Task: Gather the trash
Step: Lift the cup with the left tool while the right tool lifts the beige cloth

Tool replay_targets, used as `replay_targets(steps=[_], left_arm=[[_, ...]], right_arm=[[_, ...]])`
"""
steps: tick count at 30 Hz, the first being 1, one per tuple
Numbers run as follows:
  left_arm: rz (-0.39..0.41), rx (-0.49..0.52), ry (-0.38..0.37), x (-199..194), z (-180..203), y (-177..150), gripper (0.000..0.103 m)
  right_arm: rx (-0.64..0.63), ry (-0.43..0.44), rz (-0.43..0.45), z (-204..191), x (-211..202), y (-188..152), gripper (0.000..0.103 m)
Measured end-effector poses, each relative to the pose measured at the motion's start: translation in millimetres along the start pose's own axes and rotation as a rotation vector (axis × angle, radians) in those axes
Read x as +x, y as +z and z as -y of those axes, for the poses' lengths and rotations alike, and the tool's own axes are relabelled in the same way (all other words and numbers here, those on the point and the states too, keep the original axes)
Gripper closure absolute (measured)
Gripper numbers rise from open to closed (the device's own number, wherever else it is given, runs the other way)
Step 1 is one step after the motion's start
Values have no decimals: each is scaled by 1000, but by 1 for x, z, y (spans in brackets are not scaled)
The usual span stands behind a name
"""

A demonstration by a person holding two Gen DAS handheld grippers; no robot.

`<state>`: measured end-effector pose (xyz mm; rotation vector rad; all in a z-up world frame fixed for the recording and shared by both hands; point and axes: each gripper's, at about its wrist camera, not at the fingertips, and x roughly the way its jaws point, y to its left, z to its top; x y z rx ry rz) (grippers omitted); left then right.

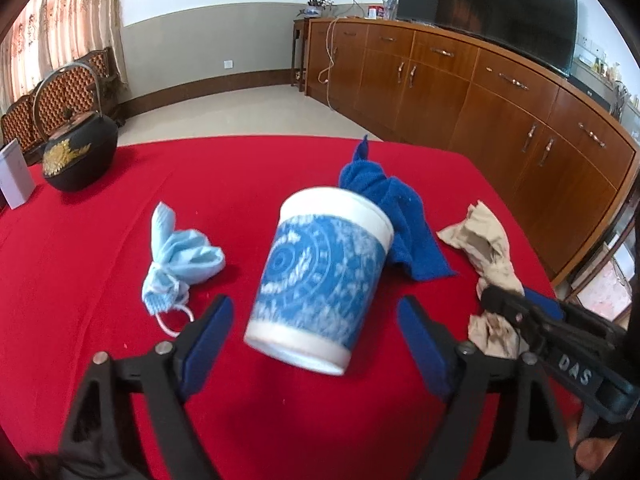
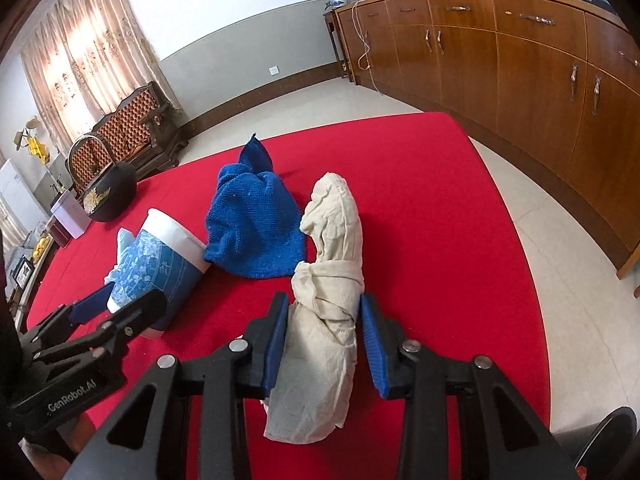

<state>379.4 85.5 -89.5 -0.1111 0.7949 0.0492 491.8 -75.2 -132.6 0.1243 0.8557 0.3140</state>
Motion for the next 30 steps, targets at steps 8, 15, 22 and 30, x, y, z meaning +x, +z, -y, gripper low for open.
replay_targets(steps=[8, 15, 22, 30], left_arm=[[-22, -20, -8, 16, -4, -1, 34], [5, -47, -33, 0, -7, -8, 40], [35, -77, -52, -28, -13, -16, 41], [28, -80, -61, -57, -6, -38, 41]], right_arm=[[-10, -9, -5, 2, 2, 0, 64], [-40, -9, 17, -6, -4, -2, 68], [-51, -2, 47, -6, -24, -9, 69], [-46, 6, 52, 8, -57, -31, 69]])
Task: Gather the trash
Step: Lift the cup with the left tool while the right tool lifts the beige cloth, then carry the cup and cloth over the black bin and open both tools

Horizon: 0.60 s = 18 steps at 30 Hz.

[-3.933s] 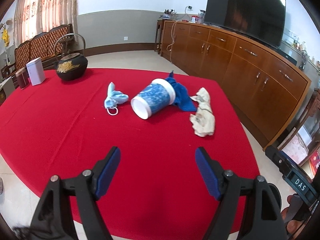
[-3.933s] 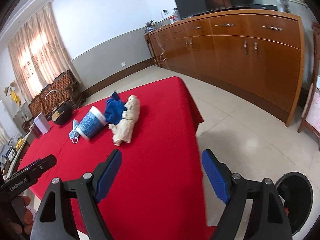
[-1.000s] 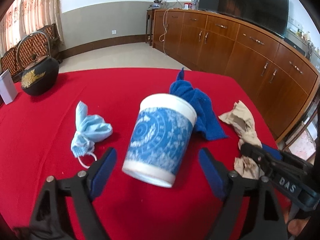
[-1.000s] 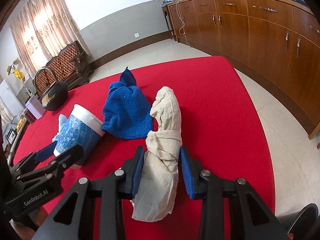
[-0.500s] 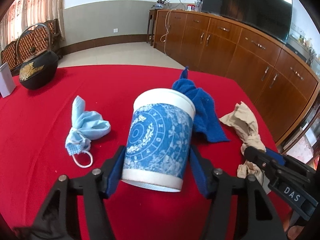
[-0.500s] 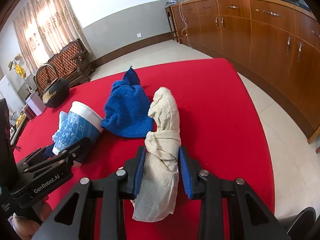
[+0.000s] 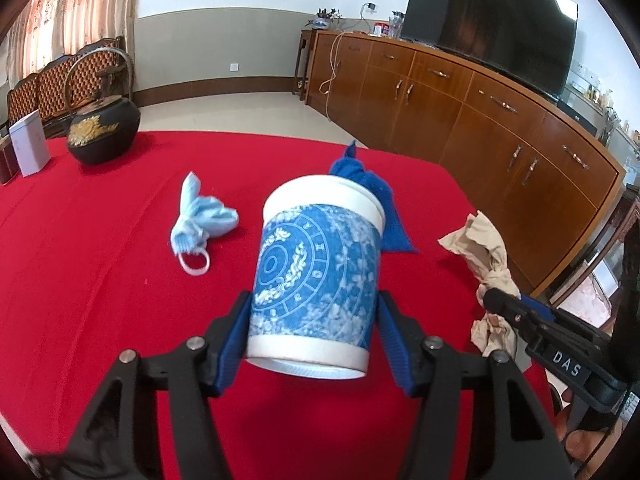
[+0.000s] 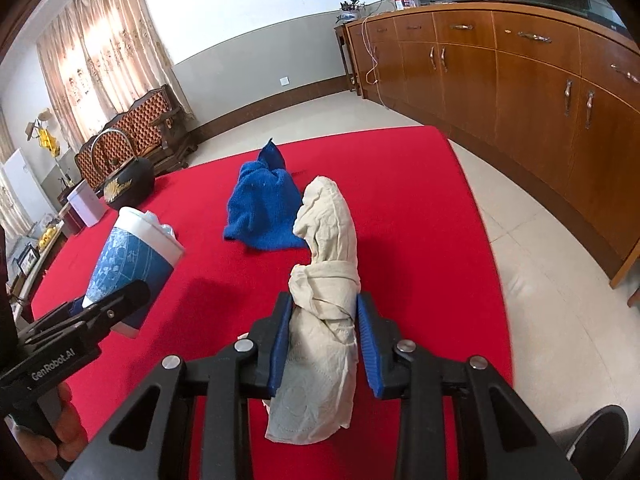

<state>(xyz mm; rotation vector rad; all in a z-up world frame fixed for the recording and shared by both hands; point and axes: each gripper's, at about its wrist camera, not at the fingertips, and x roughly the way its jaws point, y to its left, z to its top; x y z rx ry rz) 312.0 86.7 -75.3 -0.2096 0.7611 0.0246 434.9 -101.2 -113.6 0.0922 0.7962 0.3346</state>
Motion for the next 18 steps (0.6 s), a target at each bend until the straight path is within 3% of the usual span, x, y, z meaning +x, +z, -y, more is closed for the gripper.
replay_targets(steps=[18], left_arm=[[-7, 49, -64, -54, 39, -47, 41]], right_arm=[[82, -15, 34, 35, -101, -76, 69]])
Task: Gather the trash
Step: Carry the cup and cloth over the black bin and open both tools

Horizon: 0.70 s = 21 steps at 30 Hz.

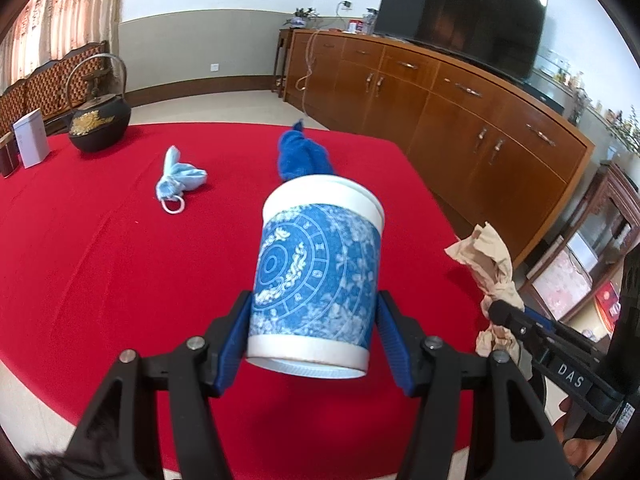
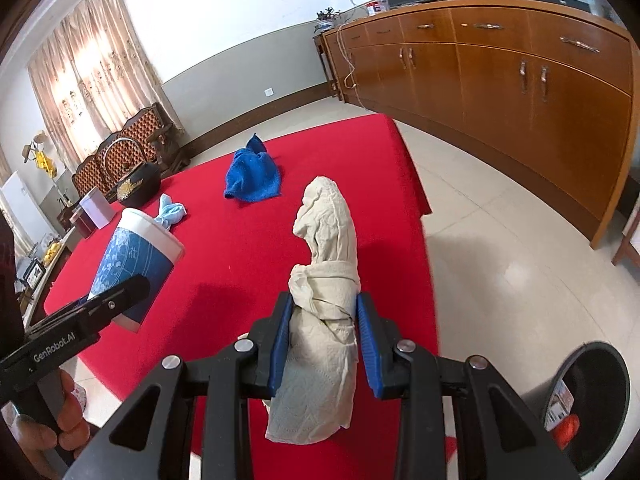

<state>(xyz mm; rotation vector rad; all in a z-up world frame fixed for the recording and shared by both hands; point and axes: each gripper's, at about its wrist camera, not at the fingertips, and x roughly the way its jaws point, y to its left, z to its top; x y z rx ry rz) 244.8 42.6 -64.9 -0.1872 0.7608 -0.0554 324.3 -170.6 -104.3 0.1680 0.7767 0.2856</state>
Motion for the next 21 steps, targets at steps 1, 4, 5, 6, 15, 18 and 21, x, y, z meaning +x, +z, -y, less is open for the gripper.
replay_targets(steps=[1, 4, 5, 6, 15, 18, 21], left_arm=[[1, 5, -6, -2, 4, -2, 41], [0, 21, -32, -7, 17, -7, 41], [-1, 26, -39, -8, 20, -8, 41], [-1, 31, -48, -10, 24, -9, 41], [-23, 113, -143, -14, 81, -21, 41], [-35, 142, -184, -13, 105, -25, 41], [-48, 176, -228, -11, 133, -31, 41]], right_arm=[[3, -6, 5, 3, -6, -4, 69], [22, -23, 21, 15, -26, -15, 69], [27, -32, 27, 19, -32, -19, 69], [35, -38, 31, 23, -38, -21, 69], [130, -117, 83, 79, -91, -40, 69], [164, -159, 102, 104, -109, -46, 69], [202, -217, 123, 135, -129, -53, 69]])
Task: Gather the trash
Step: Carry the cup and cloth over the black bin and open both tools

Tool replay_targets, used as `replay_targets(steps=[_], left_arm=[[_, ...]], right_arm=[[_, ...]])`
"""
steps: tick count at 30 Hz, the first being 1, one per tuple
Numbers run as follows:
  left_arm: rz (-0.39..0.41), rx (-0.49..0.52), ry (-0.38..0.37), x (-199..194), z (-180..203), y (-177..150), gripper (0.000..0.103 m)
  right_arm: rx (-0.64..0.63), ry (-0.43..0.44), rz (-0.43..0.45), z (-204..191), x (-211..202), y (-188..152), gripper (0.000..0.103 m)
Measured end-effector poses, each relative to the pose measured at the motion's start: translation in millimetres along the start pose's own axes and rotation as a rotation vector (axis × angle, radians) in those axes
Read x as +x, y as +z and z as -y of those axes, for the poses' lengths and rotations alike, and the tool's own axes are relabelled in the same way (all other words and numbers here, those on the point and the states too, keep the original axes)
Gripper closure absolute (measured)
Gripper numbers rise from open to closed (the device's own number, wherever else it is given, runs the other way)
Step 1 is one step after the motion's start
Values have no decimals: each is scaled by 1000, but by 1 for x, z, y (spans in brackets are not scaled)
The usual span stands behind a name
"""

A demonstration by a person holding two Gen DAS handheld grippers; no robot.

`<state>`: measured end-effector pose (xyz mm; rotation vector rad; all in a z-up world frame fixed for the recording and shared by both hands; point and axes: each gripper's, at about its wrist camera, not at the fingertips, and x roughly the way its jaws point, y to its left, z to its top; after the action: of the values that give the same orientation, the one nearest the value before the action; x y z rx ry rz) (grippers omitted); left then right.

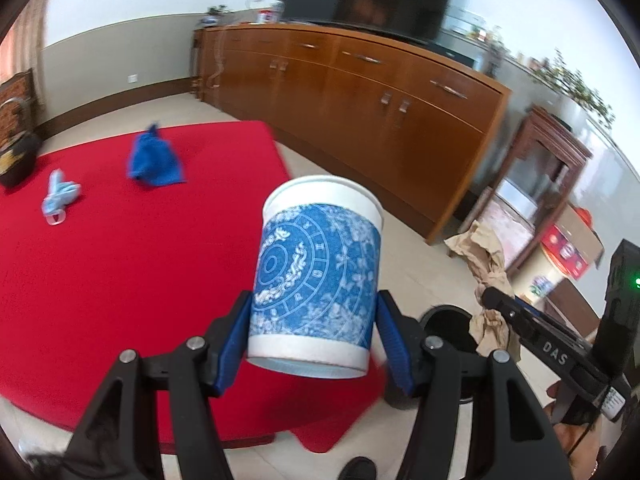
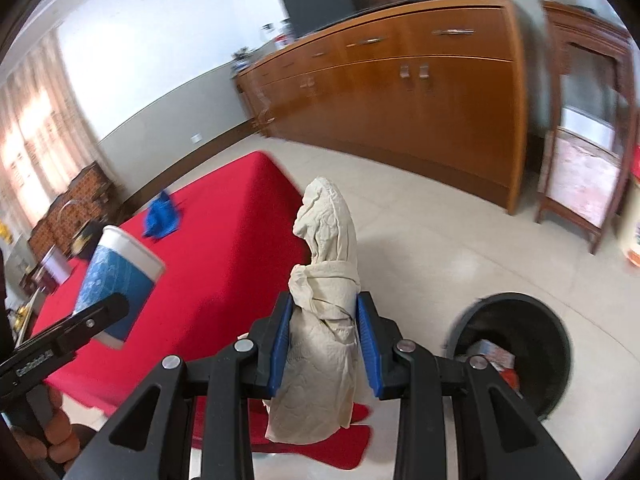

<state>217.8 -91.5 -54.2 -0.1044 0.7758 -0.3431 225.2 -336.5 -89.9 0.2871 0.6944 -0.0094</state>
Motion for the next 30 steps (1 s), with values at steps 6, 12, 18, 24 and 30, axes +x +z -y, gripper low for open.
replay_targets(steps=[6, 12, 18, 24, 30], left_arm=[[-52, 77, -98, 24, 58, -9, 41], [-127, 148, -175, 55, 111, -23, 41], [-188, 200, -221, 83, 154, -34, 41], [-238, 235, -246, 103, 181, -44, 41], [-270, 266, -252, 119, 197, -52, 41]], right_arm=[[81, -144, 18, 75, -23, -8, 69], [201, -235, 6, 140, -41, -28, 69], [258, -287, -49, 183, -38, -42, 69], [280, -309, -104, 202, -26, -51, 69], [285, -326, -122, 211, -20, -53, 69]])
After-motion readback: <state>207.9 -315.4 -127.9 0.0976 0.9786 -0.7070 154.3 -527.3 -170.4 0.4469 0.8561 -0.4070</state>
